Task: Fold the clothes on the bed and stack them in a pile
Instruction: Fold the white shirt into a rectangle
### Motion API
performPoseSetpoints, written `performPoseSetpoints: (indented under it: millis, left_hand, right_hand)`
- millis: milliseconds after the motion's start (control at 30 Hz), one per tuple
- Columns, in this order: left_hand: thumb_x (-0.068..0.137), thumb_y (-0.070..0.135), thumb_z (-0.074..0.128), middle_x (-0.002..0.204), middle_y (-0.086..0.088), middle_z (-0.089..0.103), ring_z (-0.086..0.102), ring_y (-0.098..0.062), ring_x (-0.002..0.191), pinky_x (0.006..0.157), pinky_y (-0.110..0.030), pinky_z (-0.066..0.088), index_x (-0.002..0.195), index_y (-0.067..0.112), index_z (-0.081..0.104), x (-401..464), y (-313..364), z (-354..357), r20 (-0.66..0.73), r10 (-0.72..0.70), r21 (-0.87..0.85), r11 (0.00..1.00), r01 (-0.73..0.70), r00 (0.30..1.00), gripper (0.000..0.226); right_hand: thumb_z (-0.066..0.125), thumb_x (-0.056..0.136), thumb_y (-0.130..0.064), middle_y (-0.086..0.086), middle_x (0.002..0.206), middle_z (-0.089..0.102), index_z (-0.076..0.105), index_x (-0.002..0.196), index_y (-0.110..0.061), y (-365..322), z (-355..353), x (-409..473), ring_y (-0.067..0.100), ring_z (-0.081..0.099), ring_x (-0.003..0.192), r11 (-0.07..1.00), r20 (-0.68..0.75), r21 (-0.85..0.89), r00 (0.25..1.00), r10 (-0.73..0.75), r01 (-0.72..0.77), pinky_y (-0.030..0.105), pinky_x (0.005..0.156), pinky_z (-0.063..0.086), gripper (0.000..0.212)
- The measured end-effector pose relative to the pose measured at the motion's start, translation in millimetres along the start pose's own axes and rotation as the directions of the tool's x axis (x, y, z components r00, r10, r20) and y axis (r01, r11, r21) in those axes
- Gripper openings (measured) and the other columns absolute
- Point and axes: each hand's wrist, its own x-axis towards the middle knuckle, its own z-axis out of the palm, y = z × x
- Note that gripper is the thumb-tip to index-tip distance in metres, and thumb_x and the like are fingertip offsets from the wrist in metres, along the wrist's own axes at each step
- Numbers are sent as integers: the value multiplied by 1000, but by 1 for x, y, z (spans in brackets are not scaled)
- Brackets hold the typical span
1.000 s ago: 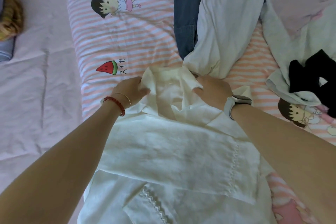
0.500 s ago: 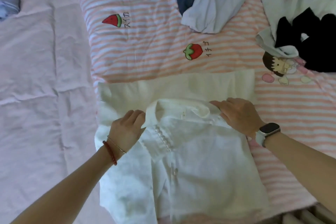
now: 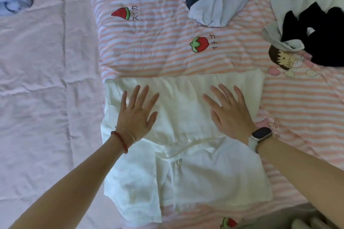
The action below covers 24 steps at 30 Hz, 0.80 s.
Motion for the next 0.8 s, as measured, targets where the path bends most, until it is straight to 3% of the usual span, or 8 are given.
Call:
performPoseSetpoints:
  millis: [133,233,333,433,500,600,733,800]
  left_hand:
    - [97,44,28,157,-11,0,-1,-34,144,113,-57,4,149,24,8,20,-30,31,210,-370,-21,924,382,905,60]
    - [95,50,18,157,8,-12,-10,-28,144,114,-54,5,149,27,-4,11,-55,42,327,-501,-77,831,551,801,62]
    - [98,34,26,157,1,10,2,-29,144,111,-60,3,148,14,17,16,-57,29,181,-461,-30,880,474,869,54]
    - [97,32,26,151,-12,30,15,-36,142,107,-65,-1,142,8,34,44,-51,14,-25,-295,24,955,296,955,52]
    - [96,39,17,154,-9,20,11,-32,143,110,-59,1,147,13,23,64,-48,11,56,-186,18,982,186,981,57]
    - [99,41,18,158,-1,1,0,-21,145,115,-41,5,149,21,3,73,-56,28,293,-200,-48,974,223,935,56]
    - [94,42,41,149,1,31,32,-22,133,104,-38,26,142,25,32,68,-77,25,215,-185,-29,980,196,959,53]
    - [89,49,45,140,6,42,43,-18,123,96,-36,29,136,31,39,75,-91,13,295,-168,0,984,176,940,51]
  right_hand:
    - [20,98,-40,7,157,5,11,148,-31,20,23,23,32,2,144,972,237,-61,943,233,-225,58,111,-2,52]
    - [5,95,-48,0,157,-10,-8,146,-36,56,39,15,30,-8,144,888,362,-177,811,460,-425,57,112,-3,54]
    - [8,95,-45,4,158,-2,-3,148,-30,74,32,16,33,-4,143,821,348,-207,744,570,-532,59,112,3,56]
    - [17,96,-38,7,157,2,2,149,-24,72,22,40,29,-1,144,869,212,-130,843,495,-477,58,112,2,56]
    - [13,97,-38,3,157,-7,-6,148,-26,64,22,57,23,-8,145,948,260,-65,912,316,-310,53,113,-4,56]
    - [12,100,-36,-4,157,-10,-9,148,-25,66,28,64,19,-7,145,967,395,-47,885,247,-248,49,115,-3,54]
    - [31,97,-31,3,146,34,25,143,-21,87,25,59,22,35,131,956,318,-86,902,292,-279,41,110,19,48]
    - [40,94,-31,2,137,45,34,138,-24,95,20,64,22,41,124,963,344,-55,900,266,-264,37,105,23,44]
